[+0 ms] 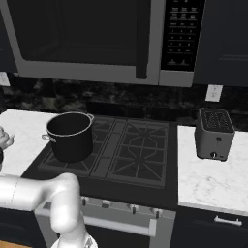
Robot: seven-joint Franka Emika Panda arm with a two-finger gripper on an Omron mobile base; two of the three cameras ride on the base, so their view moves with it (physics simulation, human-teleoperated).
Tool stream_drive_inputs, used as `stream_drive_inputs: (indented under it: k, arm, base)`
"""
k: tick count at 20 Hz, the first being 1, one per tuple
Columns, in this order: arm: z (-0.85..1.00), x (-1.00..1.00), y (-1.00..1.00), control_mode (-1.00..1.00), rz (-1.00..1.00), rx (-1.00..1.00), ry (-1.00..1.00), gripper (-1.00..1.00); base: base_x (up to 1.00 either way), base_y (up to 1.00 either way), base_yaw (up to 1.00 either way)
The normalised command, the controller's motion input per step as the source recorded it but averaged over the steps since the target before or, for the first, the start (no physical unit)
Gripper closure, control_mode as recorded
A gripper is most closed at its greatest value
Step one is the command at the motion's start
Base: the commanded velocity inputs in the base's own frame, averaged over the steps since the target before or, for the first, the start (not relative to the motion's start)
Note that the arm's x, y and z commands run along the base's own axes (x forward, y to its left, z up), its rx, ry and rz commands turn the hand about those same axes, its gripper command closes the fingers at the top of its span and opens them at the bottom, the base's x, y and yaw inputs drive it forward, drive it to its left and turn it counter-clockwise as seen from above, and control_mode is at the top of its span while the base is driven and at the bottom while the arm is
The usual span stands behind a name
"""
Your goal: Pick the kettle from the counter and place it on a stove burner. Then turn the burner on.
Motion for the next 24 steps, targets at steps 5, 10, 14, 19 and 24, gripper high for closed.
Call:
stream_drive_inputs:
  k: [5,10,14,19,24]
  arm:
    - [-0.37,0.64,0.14,-1.00,0.01,-0.03,0.02,-1.00]
    - [-0.54,0.50,0.28,-1.00,0.06,-0.08,0.06,-1.00]
    - [-0.49,0.41,0.21,-1.00,0.08,-0.07,0.03,1.00]
    - [-0.03,0.00,0.00,-1.00,0.01,0.00,0.00,1.00]
    - [-0.01,-0.36,0.00,-1.00,0.00,-0.03,-0.11,1.00]
  base:
    - [0.00,0.00,0.00]
    - [0.00,0.00,0.00]
    - [0.00,0.00,0.00]
    - [0.00,0.00,0.00]
    - [0.00,0.00,0.00]
